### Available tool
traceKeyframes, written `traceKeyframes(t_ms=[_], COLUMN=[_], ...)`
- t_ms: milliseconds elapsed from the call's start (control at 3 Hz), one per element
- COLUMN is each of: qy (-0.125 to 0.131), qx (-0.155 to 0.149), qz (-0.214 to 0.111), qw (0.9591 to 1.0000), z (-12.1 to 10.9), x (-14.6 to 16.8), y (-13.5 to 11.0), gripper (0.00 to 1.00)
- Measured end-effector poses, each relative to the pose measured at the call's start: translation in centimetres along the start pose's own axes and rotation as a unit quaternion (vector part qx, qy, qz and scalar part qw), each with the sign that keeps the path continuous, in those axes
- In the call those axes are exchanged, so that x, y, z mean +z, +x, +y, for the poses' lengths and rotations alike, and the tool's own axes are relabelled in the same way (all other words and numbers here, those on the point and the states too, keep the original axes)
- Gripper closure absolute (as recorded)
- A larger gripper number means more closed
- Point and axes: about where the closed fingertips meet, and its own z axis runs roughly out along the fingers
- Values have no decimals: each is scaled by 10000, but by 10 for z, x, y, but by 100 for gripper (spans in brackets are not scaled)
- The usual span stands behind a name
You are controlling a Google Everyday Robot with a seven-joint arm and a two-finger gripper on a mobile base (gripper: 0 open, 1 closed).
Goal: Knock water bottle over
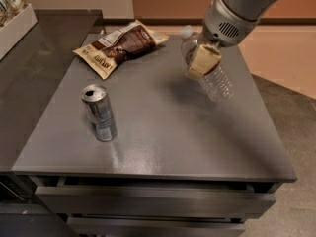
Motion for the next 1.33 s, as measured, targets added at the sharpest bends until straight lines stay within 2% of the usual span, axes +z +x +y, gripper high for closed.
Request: traceKeyframes(t_ms=[333,667,1000,1333], qy=[-94,-210,-326,-465], qx=[-284,-504,-716,-920], qz=[663,1138,1485,1701], qw=[9974,9920,9858,9800], z=[10,18,27,37], x=[10,26,44,62], y=[15,25,30,29], gripper=[100,82,58,36])
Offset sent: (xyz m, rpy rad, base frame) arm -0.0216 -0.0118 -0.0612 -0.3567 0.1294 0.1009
